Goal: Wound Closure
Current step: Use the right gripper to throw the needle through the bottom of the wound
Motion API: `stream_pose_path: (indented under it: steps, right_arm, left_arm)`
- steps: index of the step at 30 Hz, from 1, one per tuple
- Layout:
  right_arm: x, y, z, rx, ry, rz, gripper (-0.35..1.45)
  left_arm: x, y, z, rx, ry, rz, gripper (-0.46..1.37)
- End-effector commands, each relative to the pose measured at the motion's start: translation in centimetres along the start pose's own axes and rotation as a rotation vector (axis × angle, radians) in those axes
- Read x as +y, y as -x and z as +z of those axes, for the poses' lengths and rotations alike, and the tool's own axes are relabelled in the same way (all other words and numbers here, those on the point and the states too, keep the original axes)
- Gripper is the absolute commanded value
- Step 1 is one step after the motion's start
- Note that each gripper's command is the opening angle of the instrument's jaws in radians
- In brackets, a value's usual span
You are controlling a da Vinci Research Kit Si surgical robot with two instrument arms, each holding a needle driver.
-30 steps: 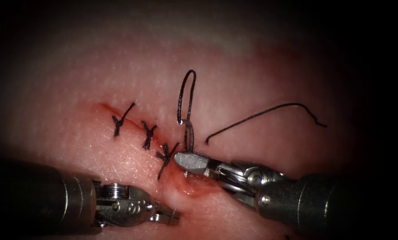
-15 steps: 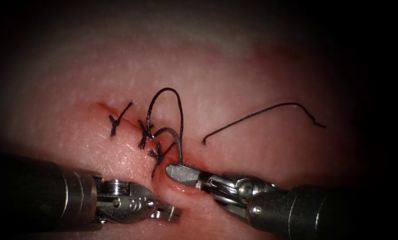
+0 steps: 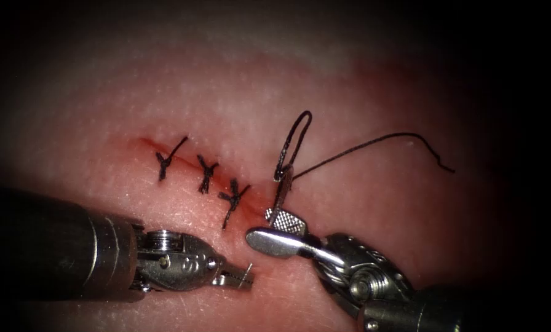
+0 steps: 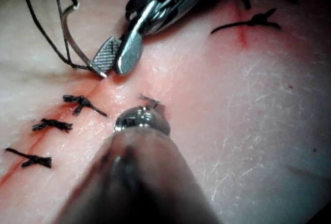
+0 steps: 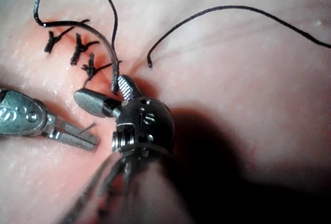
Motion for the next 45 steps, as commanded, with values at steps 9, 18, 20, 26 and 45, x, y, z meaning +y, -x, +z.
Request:
stream_pose_path:
  steps: [9,18,20,26,45]
  right_arm:
    - [0.13,-0.31,0.0,0.04,0.092,-0.141,1.14]
    - [0.22,-0.58,0.17,0.04,0.119,-0.178,1.11]
    - [0.26,-0.63,0.21,0.038,0.118,-0.176,1.12]
    - [0.36,-0.71,0.37,0.034,0.11,-0.173,1.11]
    - [0.32,-0.62,0.56,-0.039,0.11,0.001,-0.35]
  left_arm:
    - [0.01,0.0,0.0,0.0,0.005,0.001,-0.35]
    - [0.03,0.03,0.0,0.001,0.005,0.004,-0.35]
    - [0.03,0.04,0.0,0.0,0.005,0.011,-0.35]
    - [0.05,0.08,-0.01,0.001,0.004,0.009,-0.35]
    - [0.02,0.1,0.0,0.002,0.006,0.006,-0.35]
